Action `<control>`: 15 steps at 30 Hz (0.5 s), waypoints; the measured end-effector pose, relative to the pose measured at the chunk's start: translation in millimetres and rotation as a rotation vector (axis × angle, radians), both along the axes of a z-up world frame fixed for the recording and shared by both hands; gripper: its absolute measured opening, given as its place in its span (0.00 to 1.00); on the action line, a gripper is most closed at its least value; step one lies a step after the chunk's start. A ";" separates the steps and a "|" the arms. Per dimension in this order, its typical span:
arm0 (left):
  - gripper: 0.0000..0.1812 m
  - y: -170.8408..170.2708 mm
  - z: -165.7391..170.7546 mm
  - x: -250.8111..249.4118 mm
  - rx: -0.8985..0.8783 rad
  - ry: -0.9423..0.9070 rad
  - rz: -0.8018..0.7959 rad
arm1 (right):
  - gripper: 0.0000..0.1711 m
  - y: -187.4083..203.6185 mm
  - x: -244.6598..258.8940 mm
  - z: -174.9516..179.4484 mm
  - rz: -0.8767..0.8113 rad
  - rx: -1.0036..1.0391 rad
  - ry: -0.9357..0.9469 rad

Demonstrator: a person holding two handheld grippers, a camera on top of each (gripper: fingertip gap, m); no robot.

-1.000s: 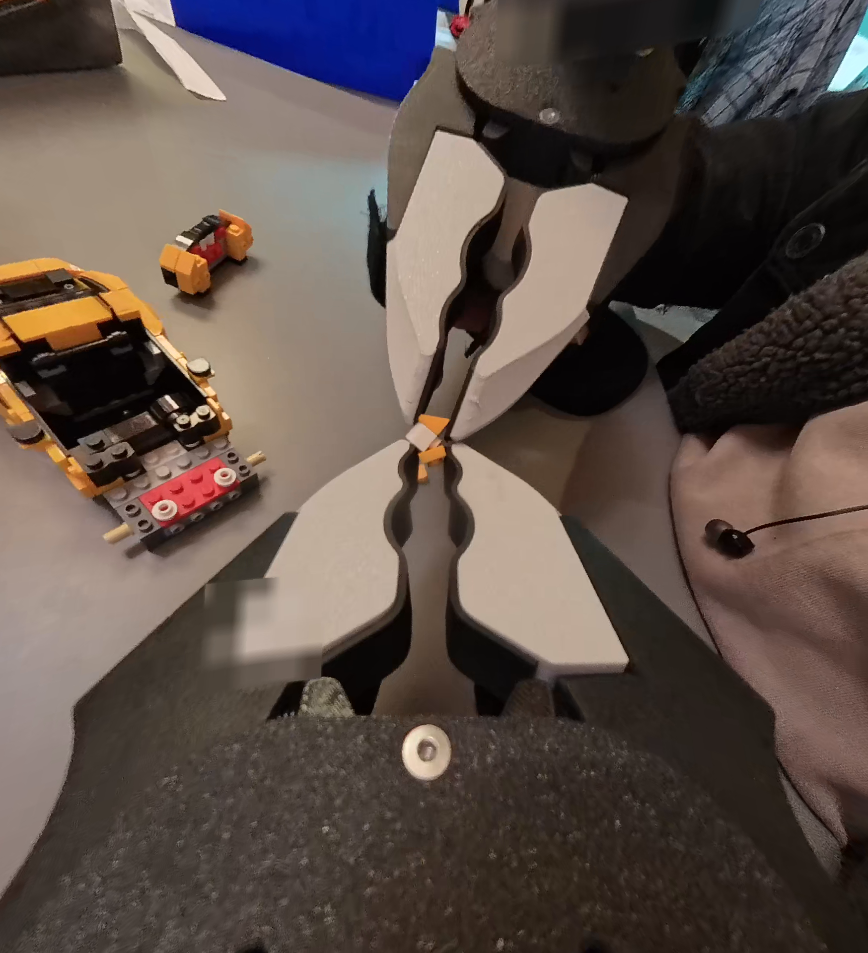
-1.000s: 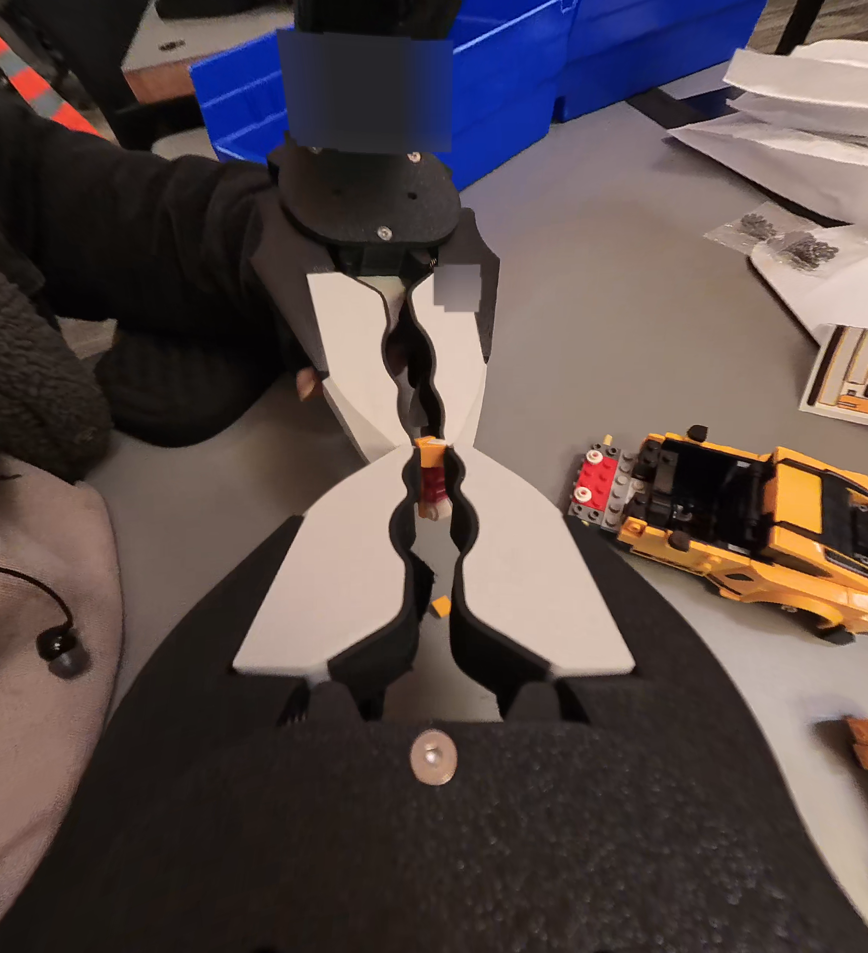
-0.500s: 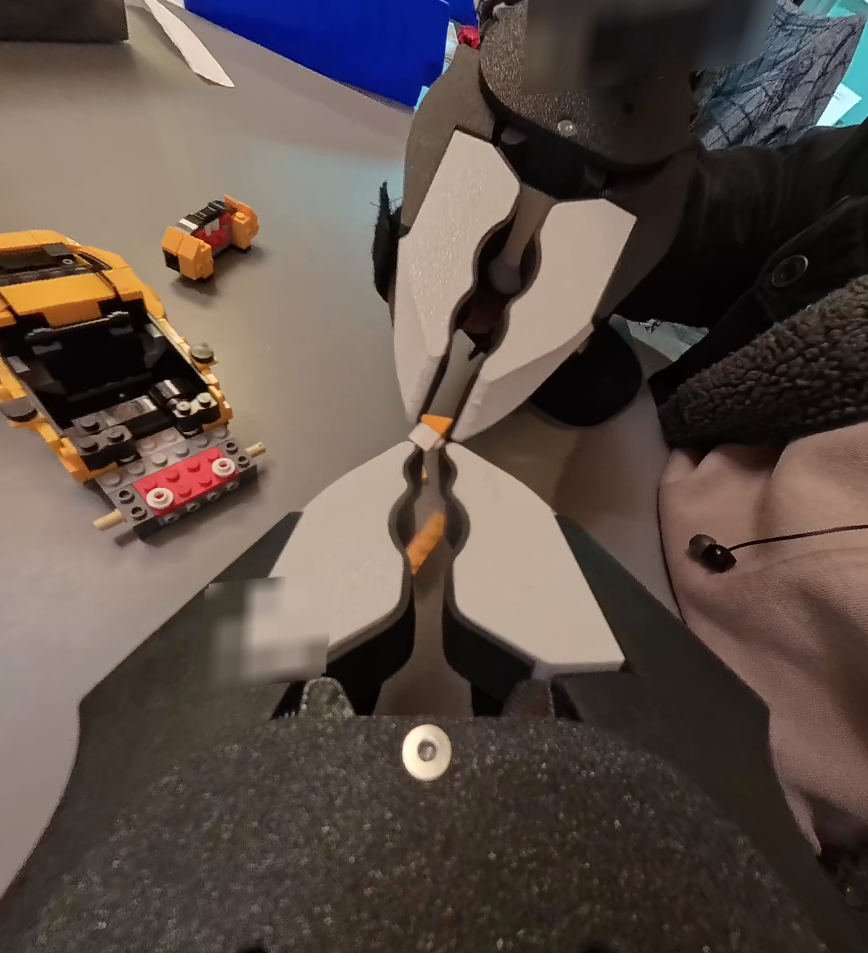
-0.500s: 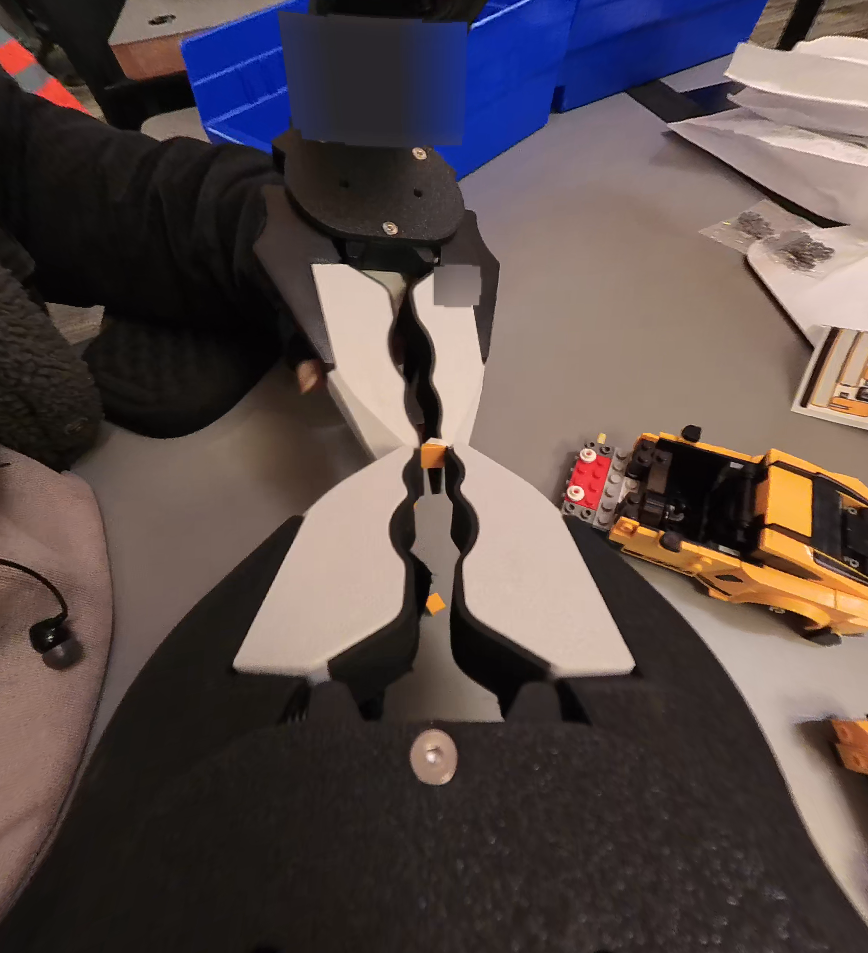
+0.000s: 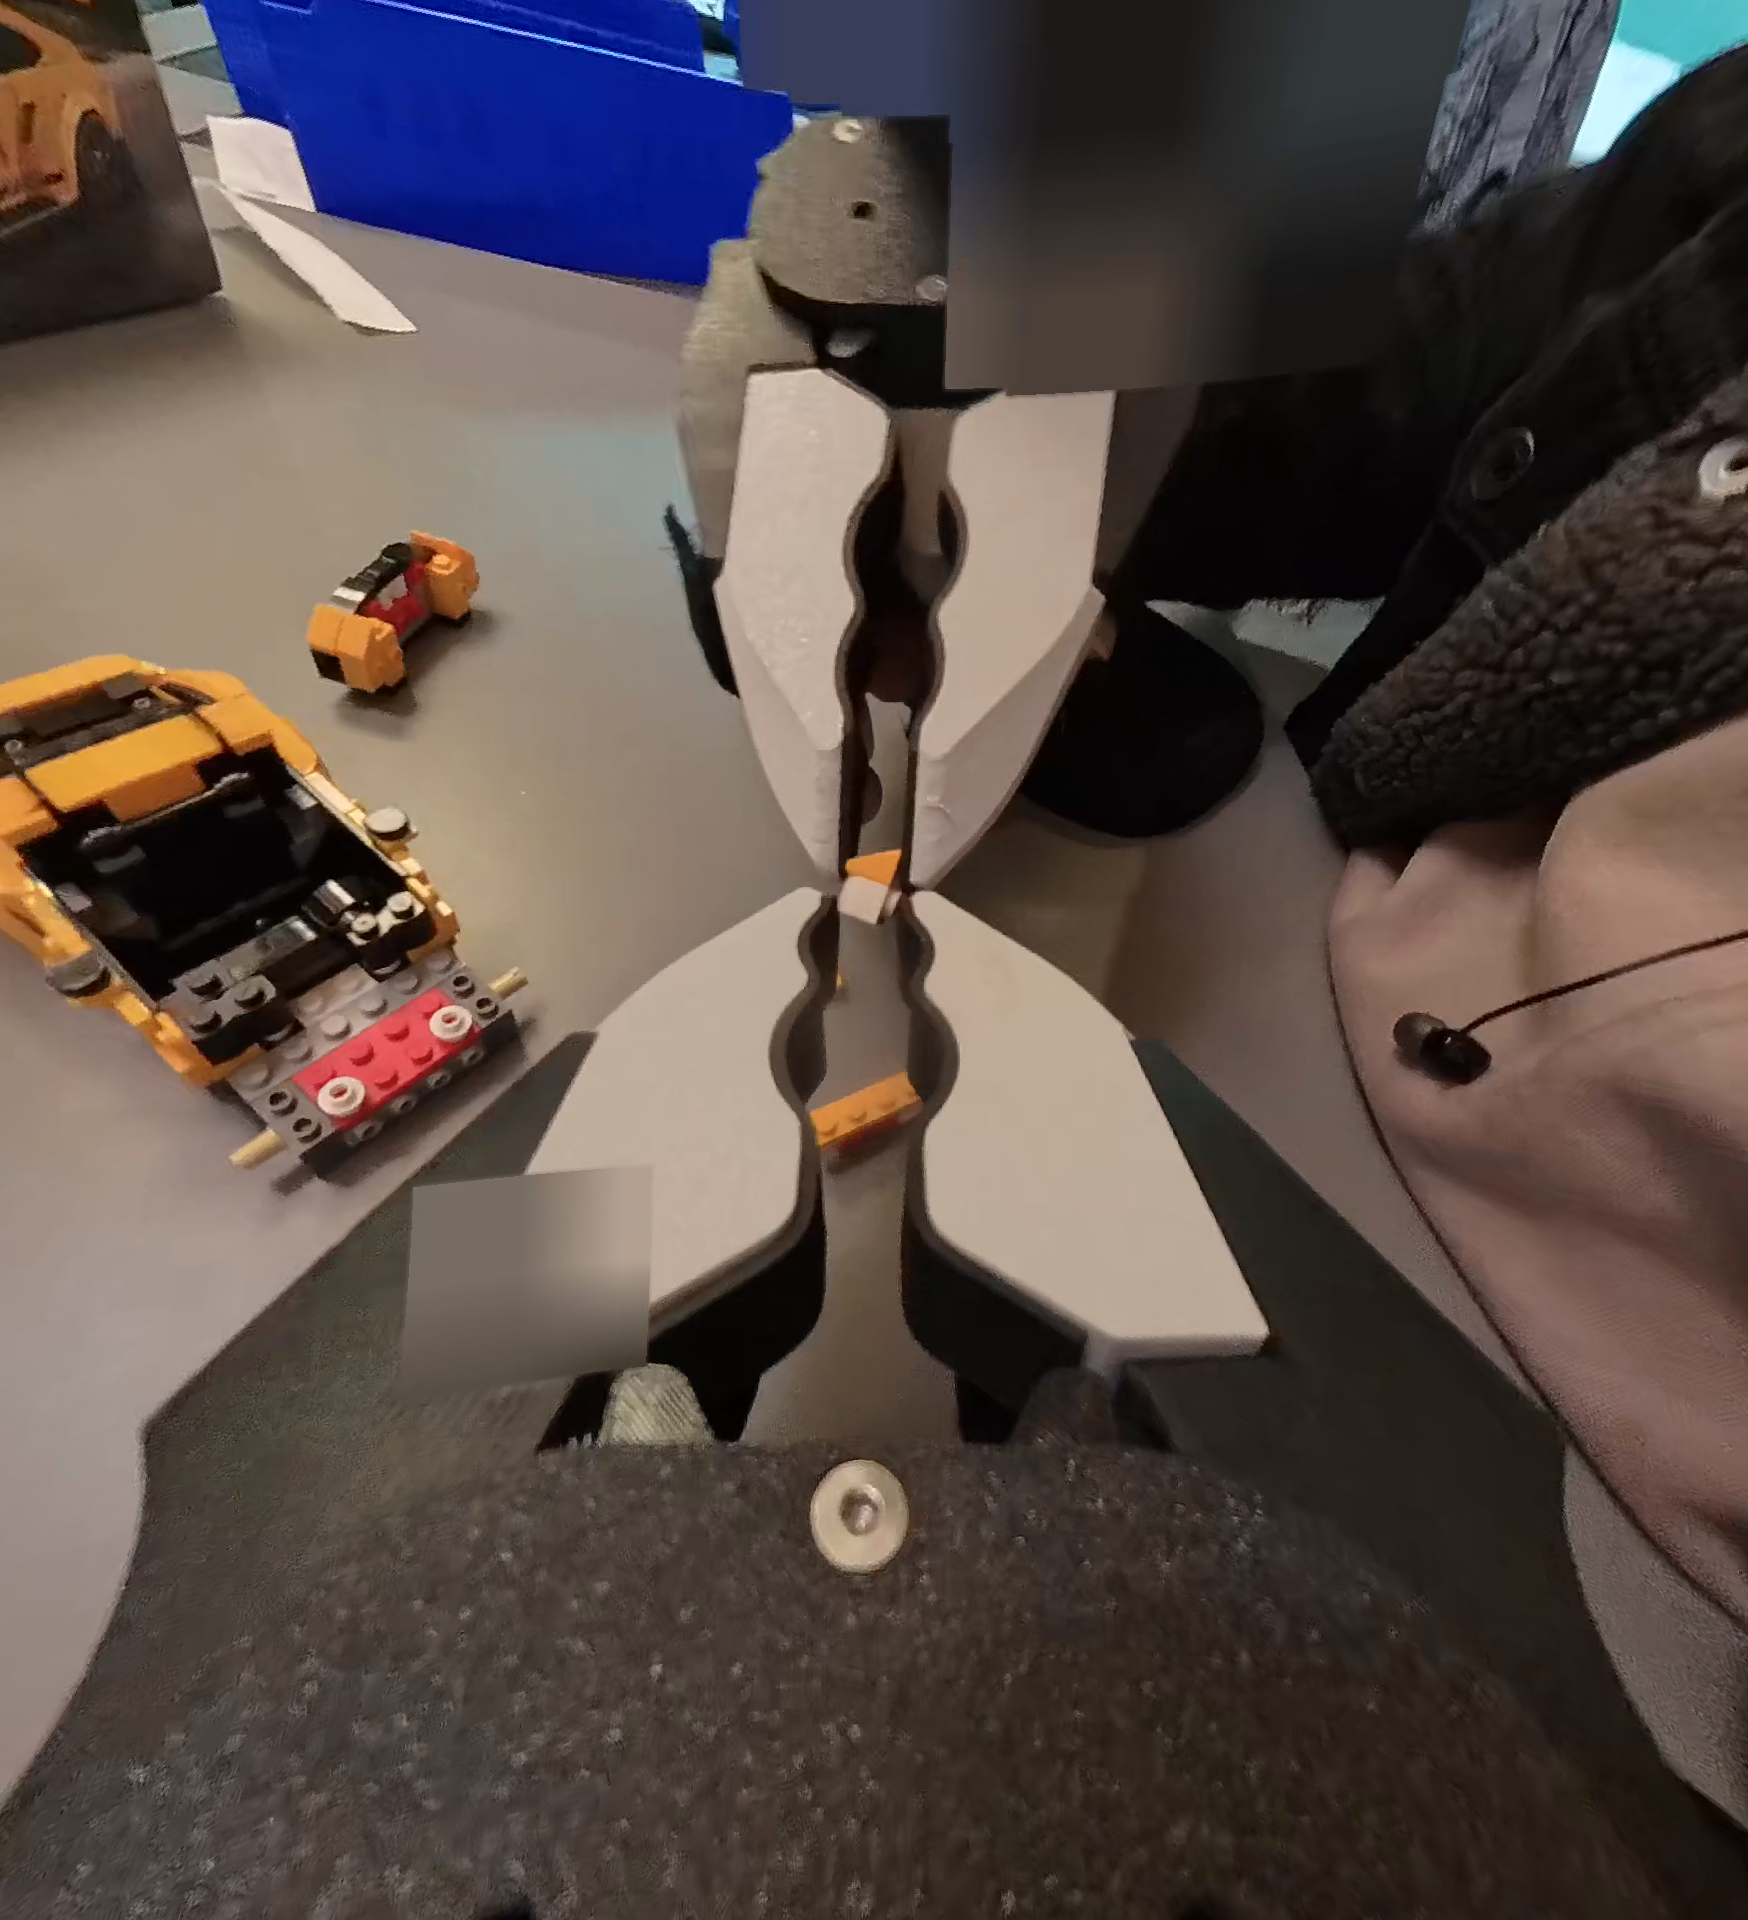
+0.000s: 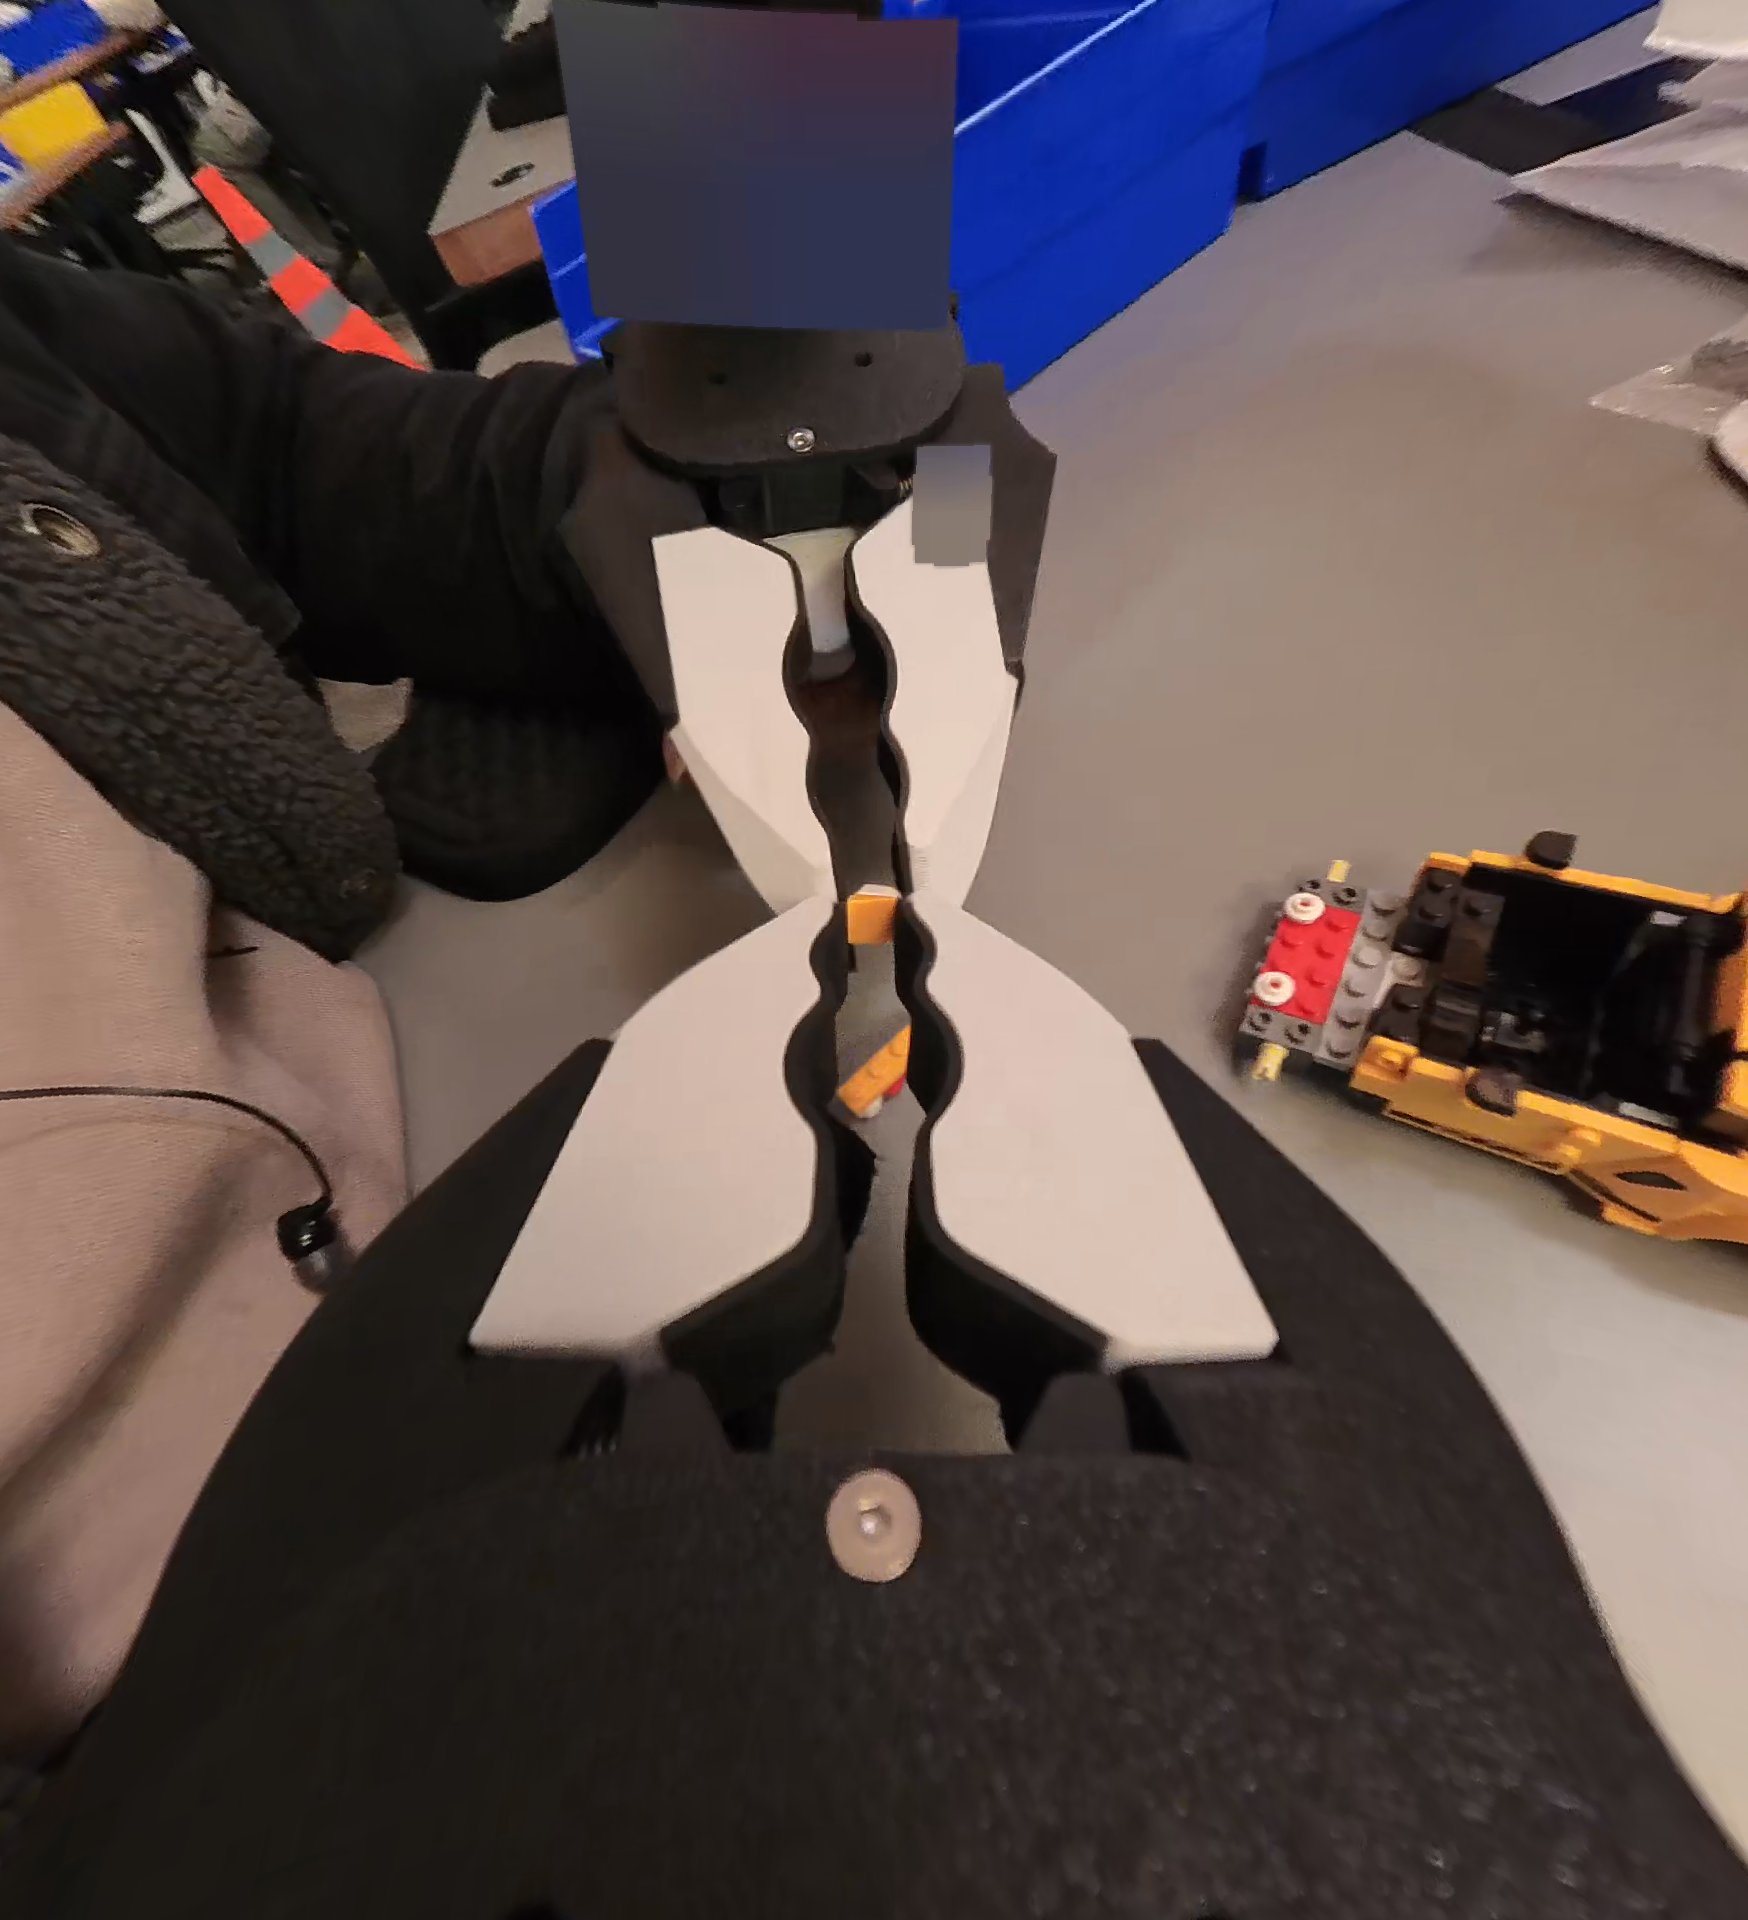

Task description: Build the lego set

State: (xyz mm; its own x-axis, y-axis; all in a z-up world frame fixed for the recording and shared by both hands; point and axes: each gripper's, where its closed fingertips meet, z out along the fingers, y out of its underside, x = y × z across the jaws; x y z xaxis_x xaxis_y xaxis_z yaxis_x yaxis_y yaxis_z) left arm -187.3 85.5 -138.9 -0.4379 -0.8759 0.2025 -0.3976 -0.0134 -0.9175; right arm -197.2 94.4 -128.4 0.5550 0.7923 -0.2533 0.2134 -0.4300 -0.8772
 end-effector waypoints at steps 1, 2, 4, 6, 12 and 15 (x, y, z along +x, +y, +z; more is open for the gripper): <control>0.06 -1.6 -1.6 -0.3 0.029 0.004 -0.005 | 0.05 -1.9 -0.1 -1.7 0.014 -0.025 0.009; 0.05 -2.6 -4.8 -0.4 0.062 0.019 -0.005 | 0.05 -3.3 0.1 -4.7 0.024 -0.052 0.010; 0.05 -1.0 -11.1 0.1 0.128 0.045 0.014 | 0.05 -1.9 0.7 -10.1 0.007 -0.069 -0.001; 0.05 3.7 -11.9 0.7 0.138 0.055 0.048 | 0.05 2.6 1.9 -10.1 -0.047 -0.052 0.006; 0.05 10.0 -15.7 1.8 0.181 0.061 0.085 | 0.03 7.9 5.9 -13.2 -0.163 -0.048 0.010; 0.05 9.4 -15.7 1.0 0.191 0.060 0.082 | 0.01 6.1 8.3 -13.2 -0.158 -0.036 0.003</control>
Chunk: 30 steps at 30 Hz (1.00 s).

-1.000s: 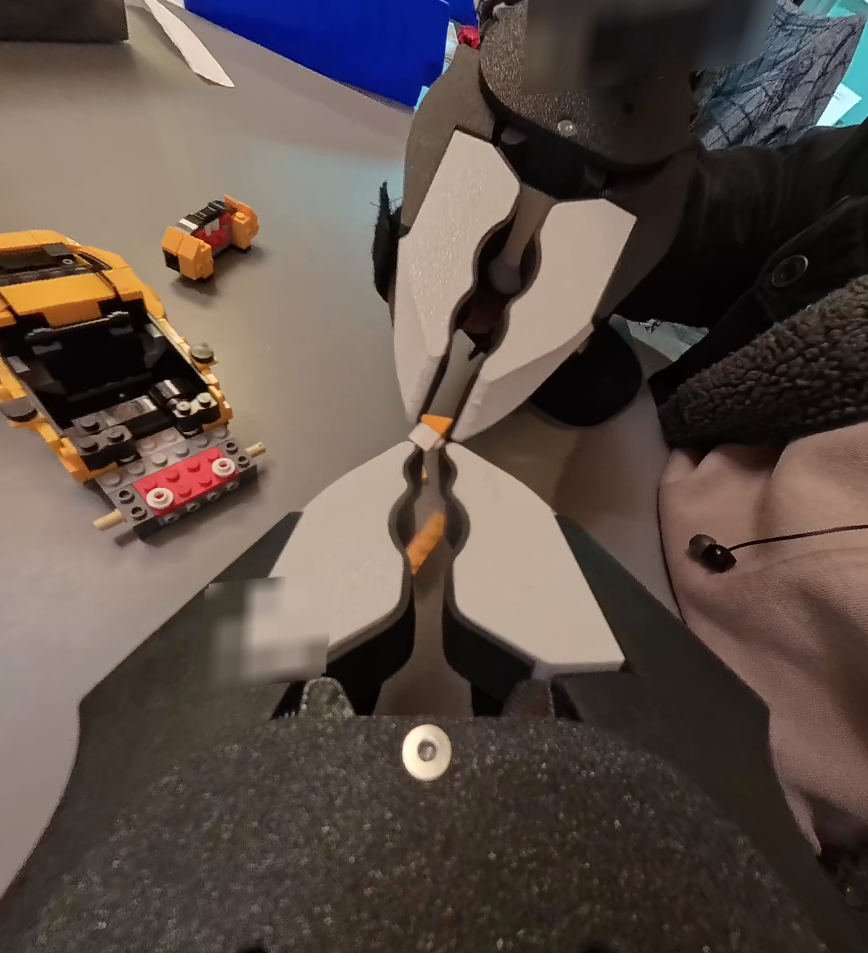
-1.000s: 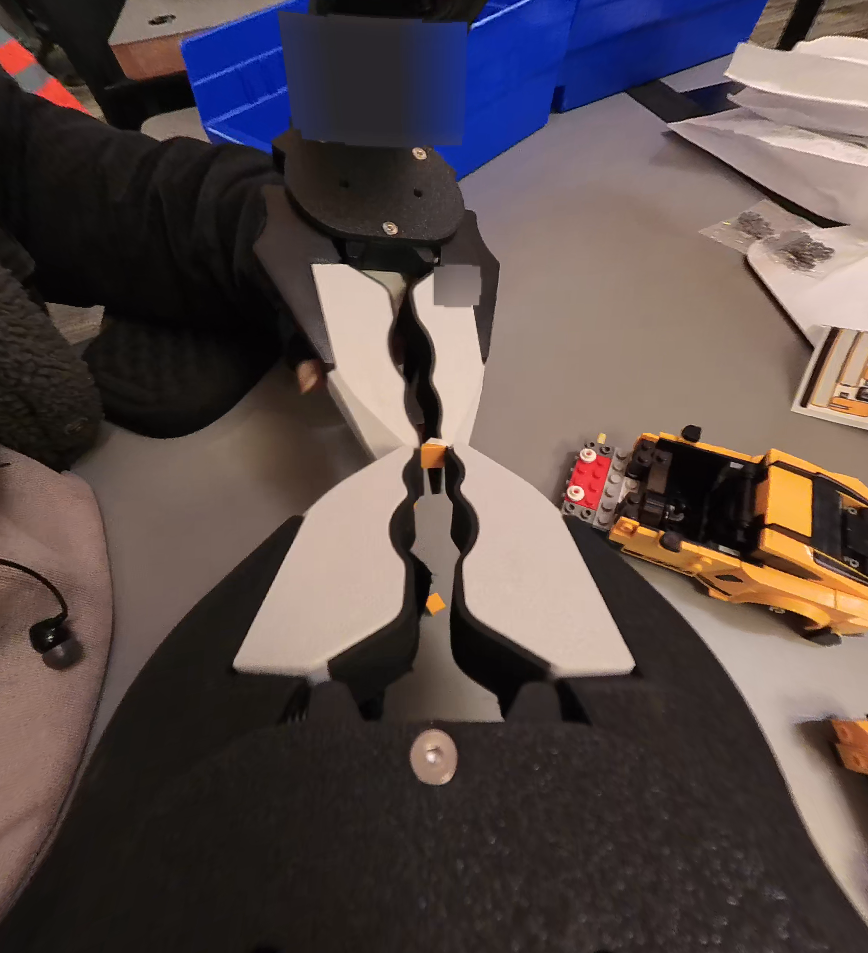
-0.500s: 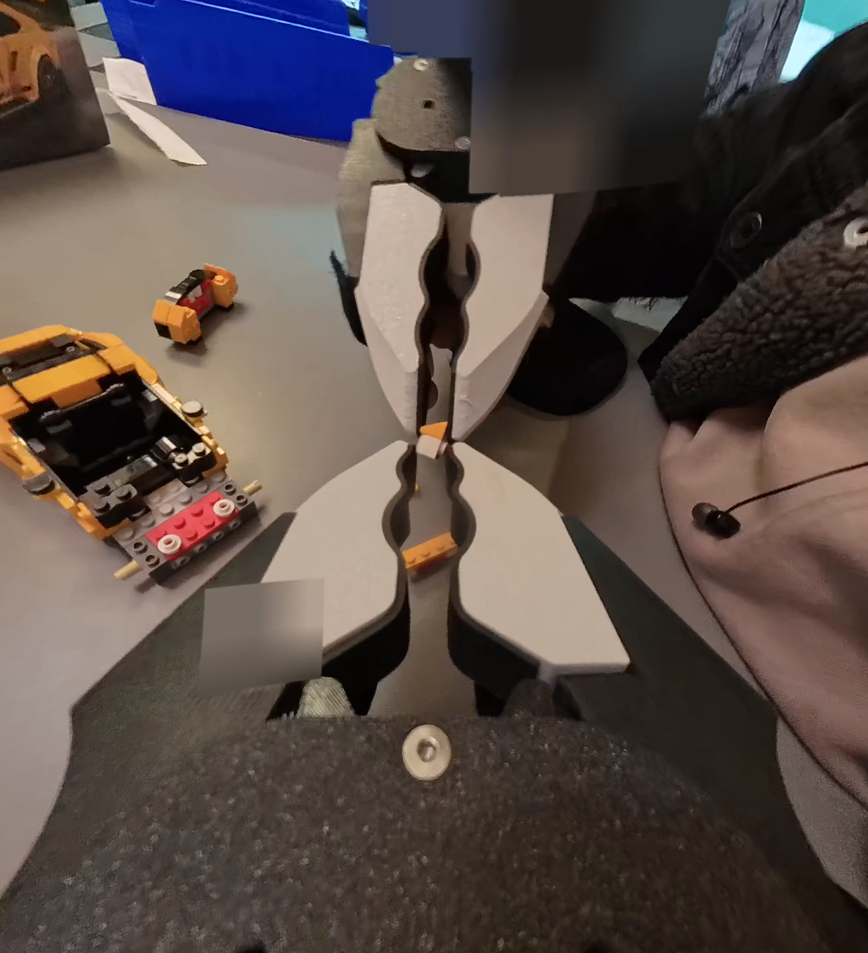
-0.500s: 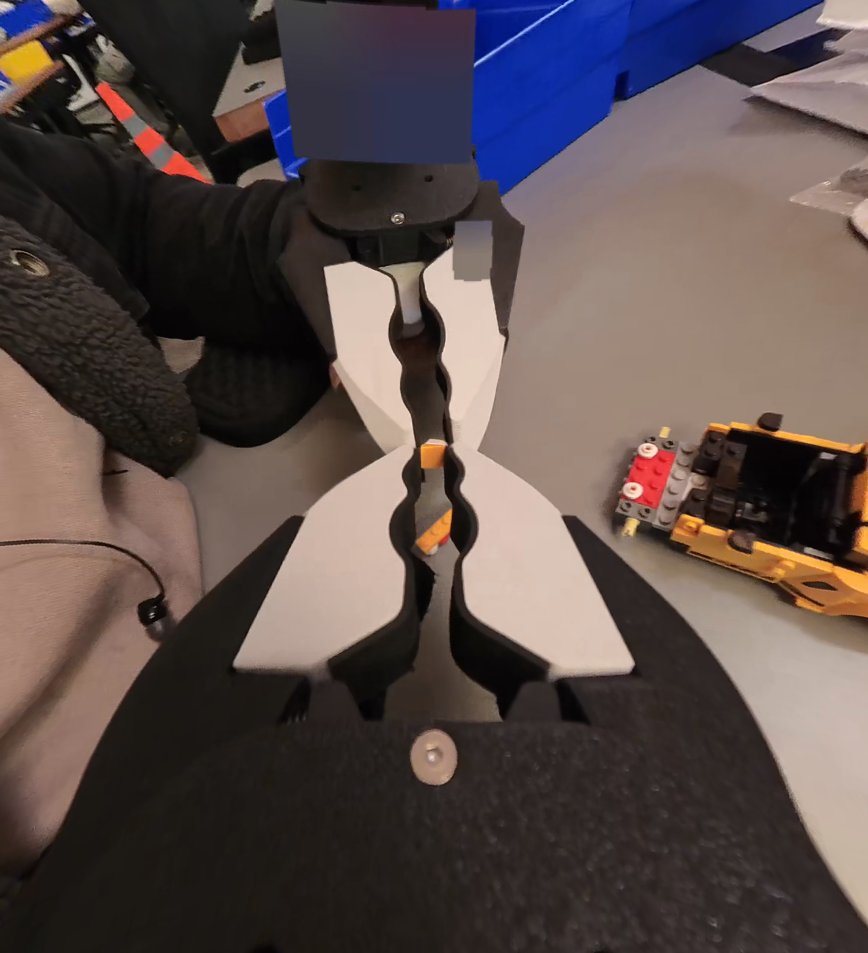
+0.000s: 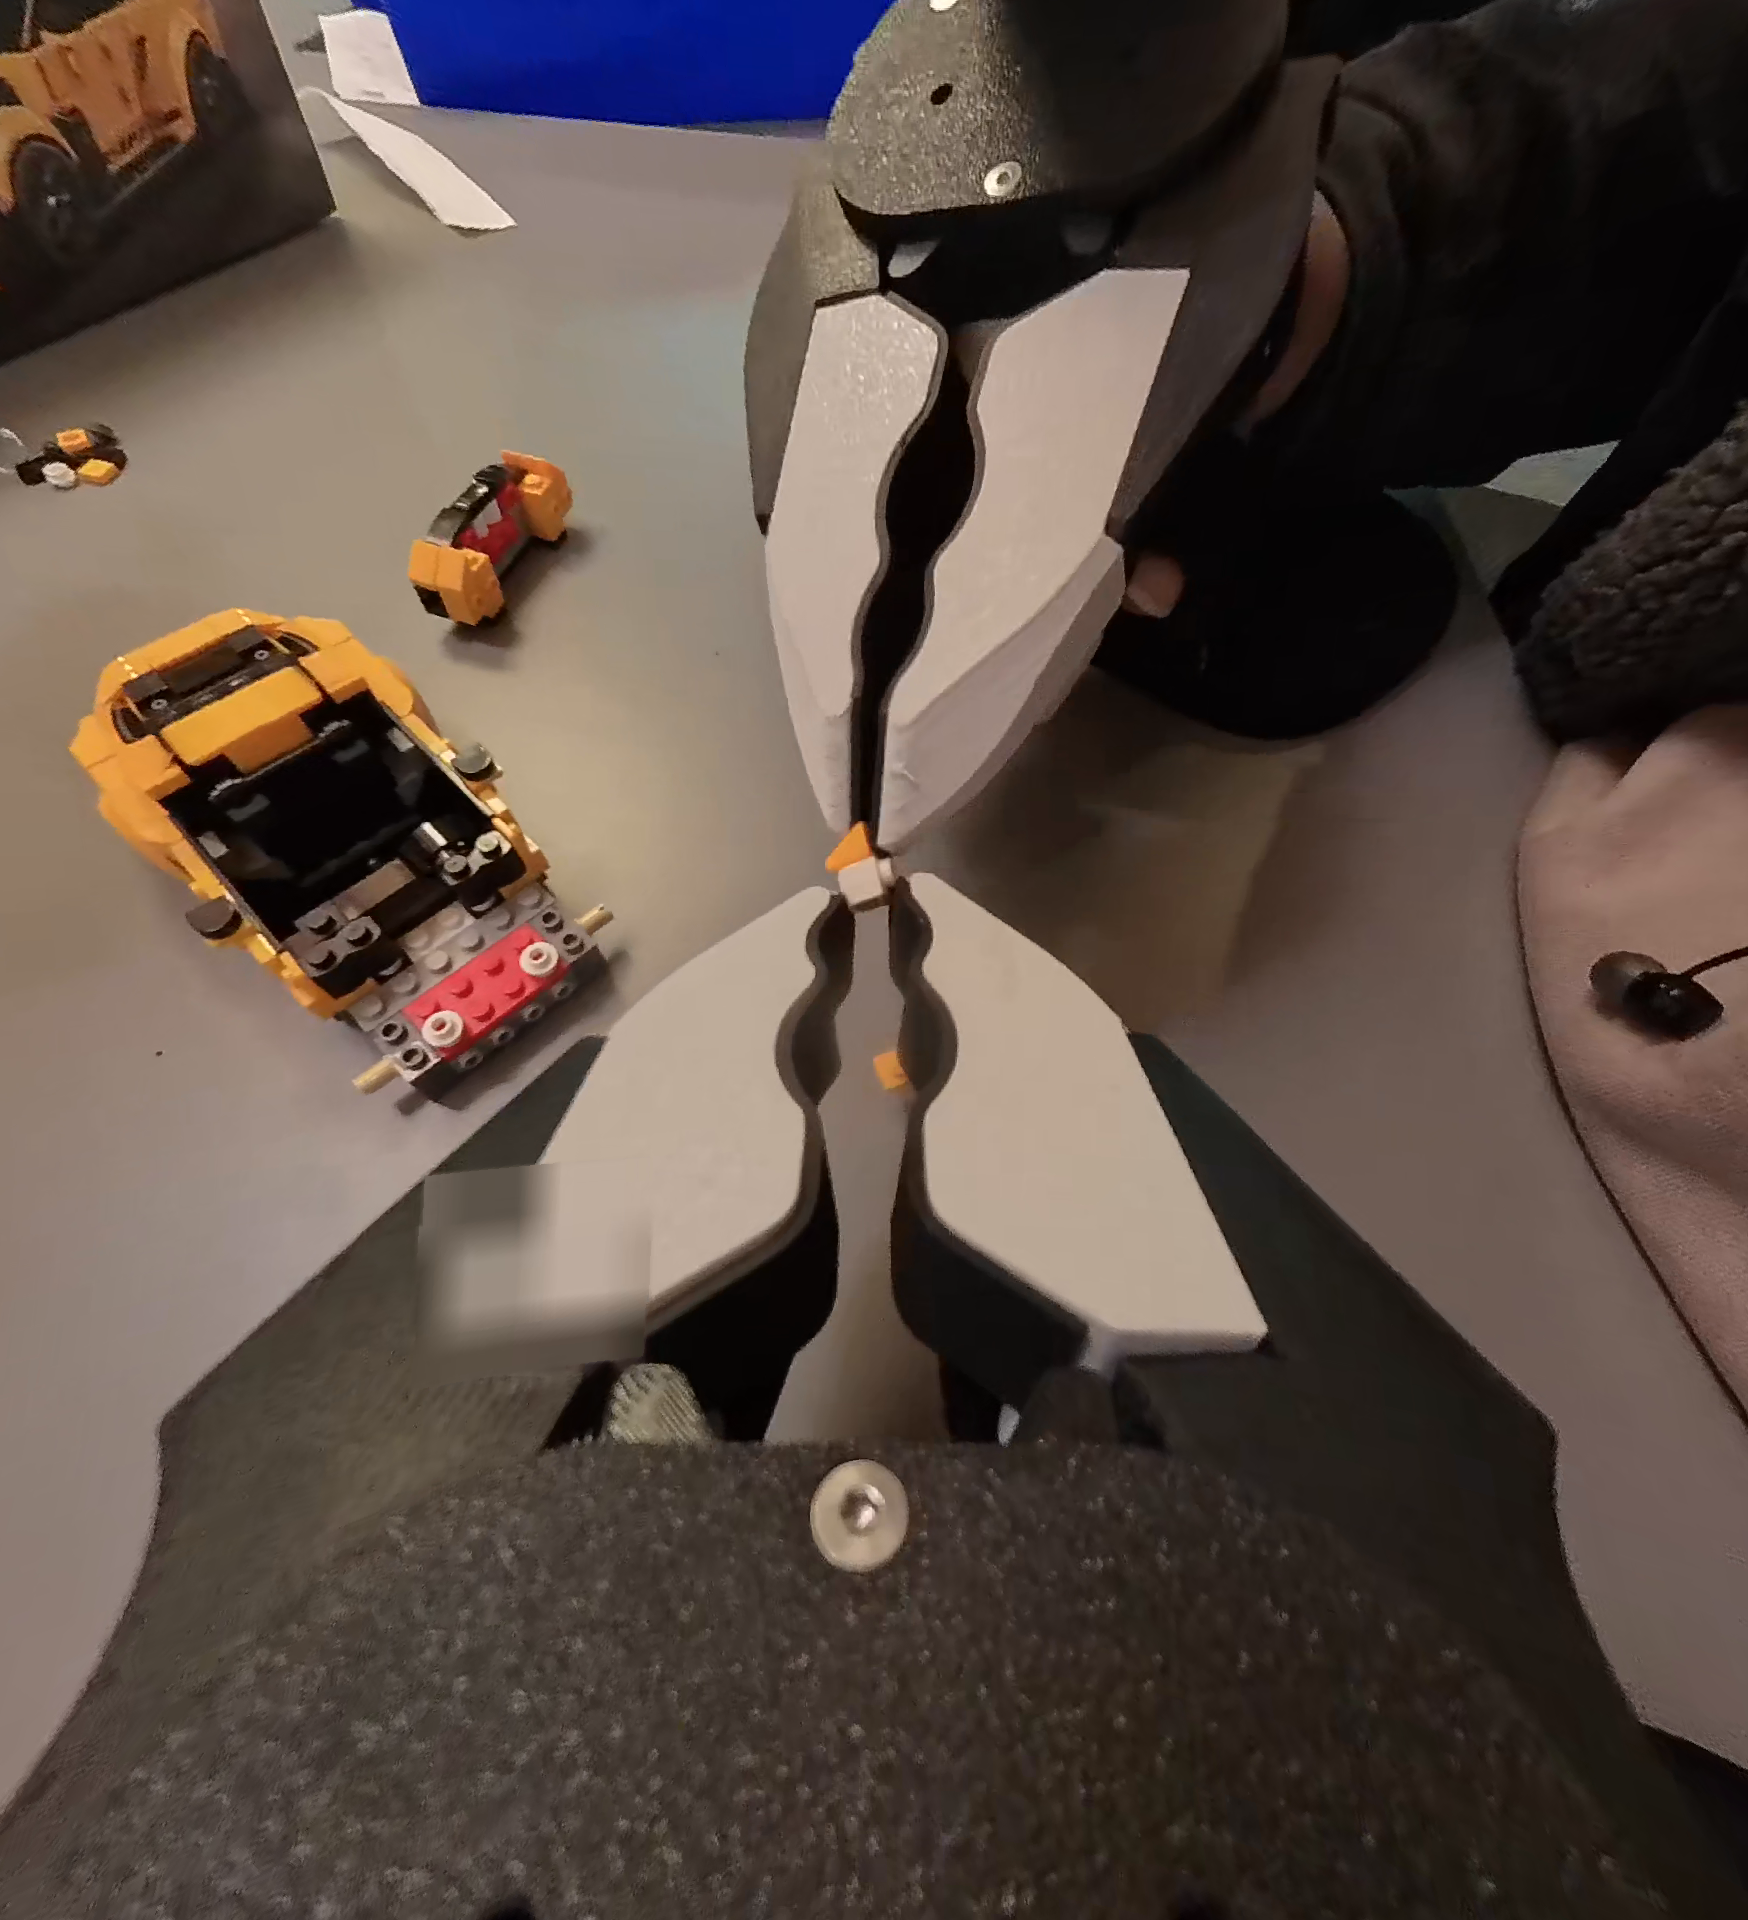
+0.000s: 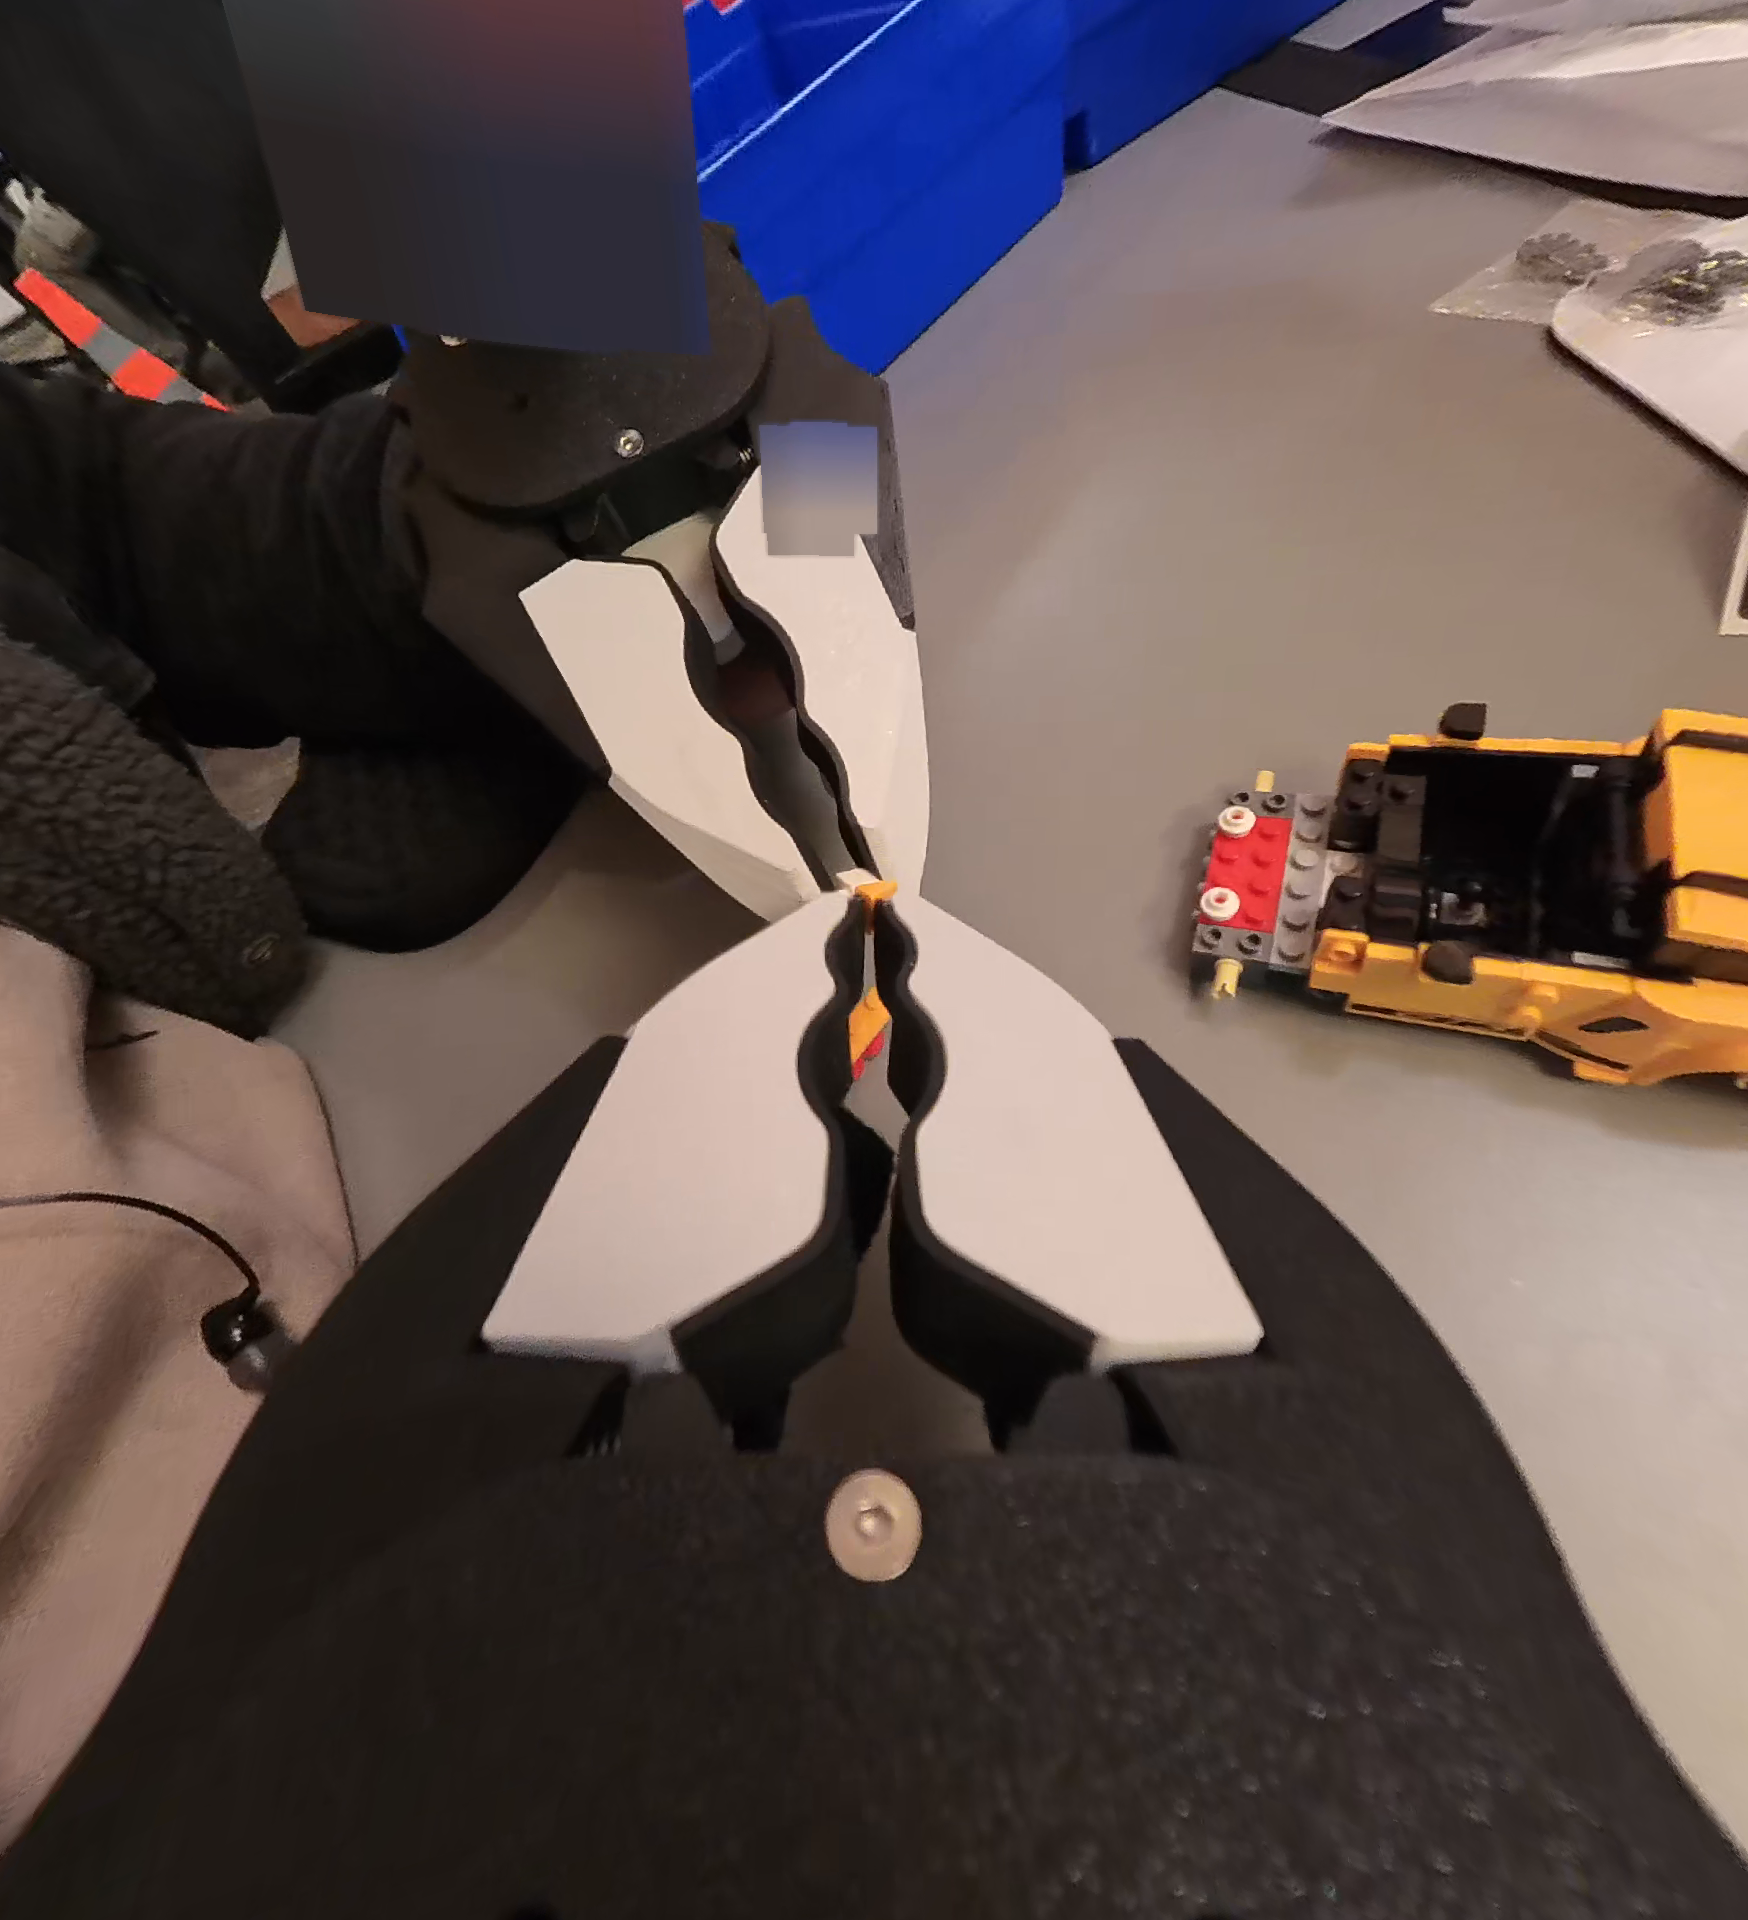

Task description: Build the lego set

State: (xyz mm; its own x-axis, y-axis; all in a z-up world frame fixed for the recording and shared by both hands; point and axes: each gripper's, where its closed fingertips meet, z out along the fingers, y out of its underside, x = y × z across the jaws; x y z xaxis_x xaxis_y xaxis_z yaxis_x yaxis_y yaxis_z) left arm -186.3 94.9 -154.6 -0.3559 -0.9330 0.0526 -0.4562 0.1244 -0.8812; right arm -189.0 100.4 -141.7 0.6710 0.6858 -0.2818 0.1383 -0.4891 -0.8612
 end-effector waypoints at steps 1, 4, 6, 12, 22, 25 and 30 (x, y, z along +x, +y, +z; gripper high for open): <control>0.05 -1.0 -0.6 0.0 0.008 -0.001 -0.003 | 0.01 -1.4 0.1 -0.6 0.004 0.007 -0.016; 0.05 -3.1 -0.8 -0.3 0.005 0.001 -0.016 | 0.01 -3.7 0.5 -1.3 0.005 -0.002 -0.013; 0.04 -2.5 -0.7 -0.6 0.006 0.002 -0.016 | 0.00 -4.4 2.0 -2.5 0.010 0.002 -0.025; 0.04 -8.0 -2.4 -4.4 -0.039 0.019 -0.049 | 0.00 -9.1 20.0 -5.9 0.001 0.017 -0.069; 0.04 -21.4 8.5 -5.5 -0.053 -0.051 -0.122 | 0.07 -20.8 -9.1 3.9 0.222 0.061 -0.084; 0.04 -23.1 10.4 -6.8 -0.061 -0.059 -0.136 | 0.06 -22.6 -11.4 5.4 0.279 0.071 -0.106; 0.04 -23.8 12.0 -7.7 -0.101 -0.056 -0.146 | 0.05 -23.0 -11.6 6.5 0.290 0.057 -0.076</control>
